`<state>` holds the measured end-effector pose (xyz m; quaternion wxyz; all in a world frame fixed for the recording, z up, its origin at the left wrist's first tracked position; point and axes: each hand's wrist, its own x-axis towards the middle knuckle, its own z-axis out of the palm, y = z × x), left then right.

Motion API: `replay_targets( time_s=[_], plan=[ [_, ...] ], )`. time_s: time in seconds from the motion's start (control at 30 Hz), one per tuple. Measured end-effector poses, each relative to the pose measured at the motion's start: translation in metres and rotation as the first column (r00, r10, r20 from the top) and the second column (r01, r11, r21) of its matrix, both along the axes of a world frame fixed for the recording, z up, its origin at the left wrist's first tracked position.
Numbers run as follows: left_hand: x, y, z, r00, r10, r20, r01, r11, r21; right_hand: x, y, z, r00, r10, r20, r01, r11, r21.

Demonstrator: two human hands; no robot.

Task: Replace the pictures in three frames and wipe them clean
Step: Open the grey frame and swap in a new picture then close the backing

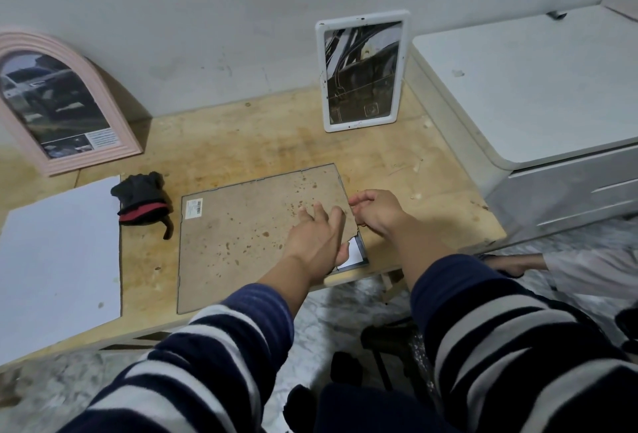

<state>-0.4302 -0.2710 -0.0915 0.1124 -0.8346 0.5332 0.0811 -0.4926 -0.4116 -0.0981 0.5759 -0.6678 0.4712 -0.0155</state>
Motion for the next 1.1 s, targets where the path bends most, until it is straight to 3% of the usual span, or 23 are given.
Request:
replay_targets(
  time_s=[0.33,0.63,0.83,0.97,1.1],
  plan=[
    [-0.009,-0.001,0.008,1.0,-0.006,0.019,0.006,1.0,0.014,0.004,0.007,-0.013,0.998,-0.055,-0.03,0.057,0.996,0.07],
    [-0.008,0.002,0.008,1.0,0.016,0.003,-0.016,1.0,-0.014,0.006,0.01,-0.008,0.986,-0.162,0.035,0.154,0.972,0.179],
    [0.0,0.011,0.005,0.997,0.029,-0.068,-0.032,0.999,-0.044,0.006,0.012,-0.005,0.985,-0.173,0.025,0.165,0.97,0.18],
    [0.014,0.011,0.016,0.977,0.125,-0.17,-0.164,0.957,-0.24,0.007,0.008,-0.005,0.992,-0.123,-0.014,0.124,0.981,0.152],
    [0.046,-0.008,0.023,0.943,0.265,-0.201,-0.305,0.93,-0.207,0.006,0.01,-0.004,0.988,-0.142,0.06,0.131,0.98,0.153]
  ],
)
